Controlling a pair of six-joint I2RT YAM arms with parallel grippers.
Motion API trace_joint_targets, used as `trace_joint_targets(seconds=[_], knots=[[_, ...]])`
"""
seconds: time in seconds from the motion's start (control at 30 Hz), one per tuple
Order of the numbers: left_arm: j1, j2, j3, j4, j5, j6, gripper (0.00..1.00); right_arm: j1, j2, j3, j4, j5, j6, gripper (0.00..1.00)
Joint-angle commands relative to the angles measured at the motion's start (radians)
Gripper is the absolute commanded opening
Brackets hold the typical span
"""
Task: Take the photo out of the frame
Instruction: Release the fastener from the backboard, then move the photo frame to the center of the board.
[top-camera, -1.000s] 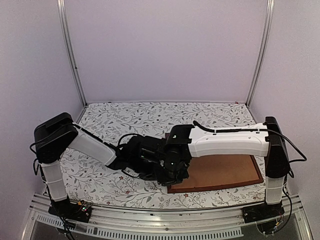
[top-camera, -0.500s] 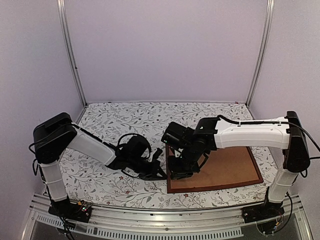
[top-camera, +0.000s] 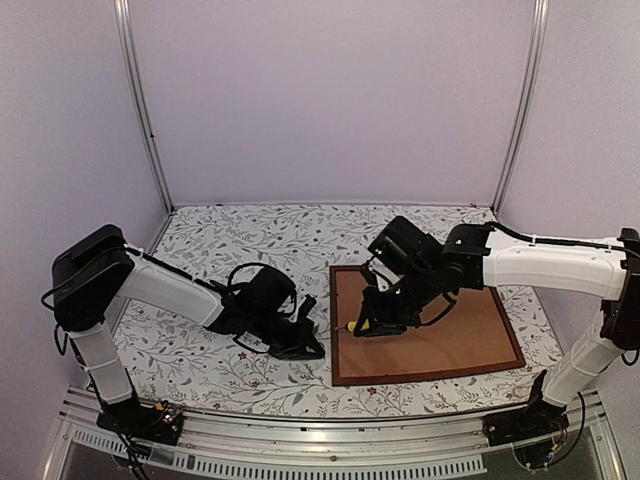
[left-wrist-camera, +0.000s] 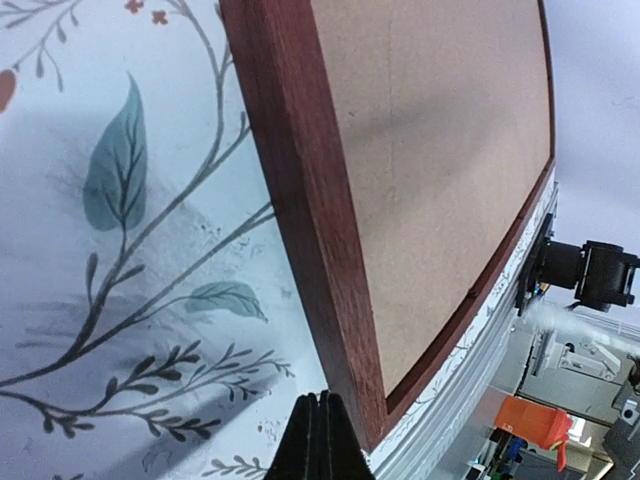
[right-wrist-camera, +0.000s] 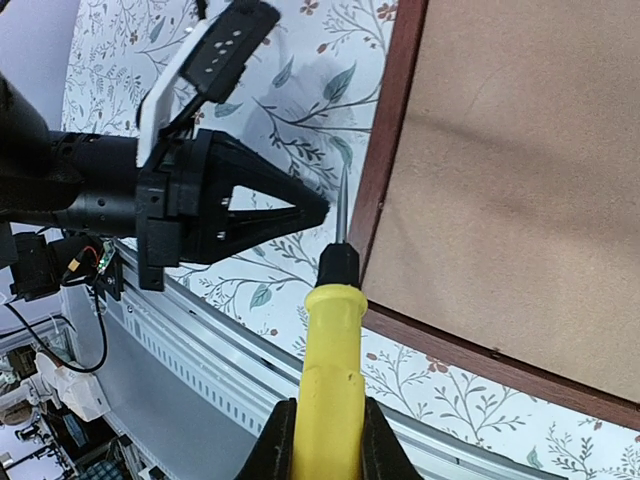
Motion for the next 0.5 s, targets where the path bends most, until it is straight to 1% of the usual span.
trace_joint_targets(seconds=[0.0, 0.03, 0.1, 0.2, 0.3, 0.47], knots=[[0.001, -0.058, 0.052, -0.105, -0.058, 0.025, 0.00, -0.084, -0.098, -0.089, 0.060, -0.038, -0.061, 0.00], [0.004, -0.066, 0.061, -0.151, -0.071, 0.032, 0.00, -0.107, -0.114, -0.112, 0.075, -0.053, -0.074, 0.00], [0.014, -0.084, 0.069, -0.174, -0.089, 0.040, 0.01, -0.151, -0.155, -0.147, 0.115, -0.083, -0.100, 0.00], [0.033, -0.097, 0.089, -0.191, -0.121, 0.049, 0.05, -0.216, -0.195, -0.199, 0.168, -0.127, -0.139, 0.00], [0.051, -0.083, 0.143, -0.236, -0.159, 0.069, 0.08, -0.276, -0.227, -0.244, 0.233, -0.184, -0.174, 0.00], [0.079, -0.022, 0.266, -0.315, -0.200, 0.085, 0.11, -0.382, -0.197, -0.270, 0.319, -0.318, -0.259, 0.00]])
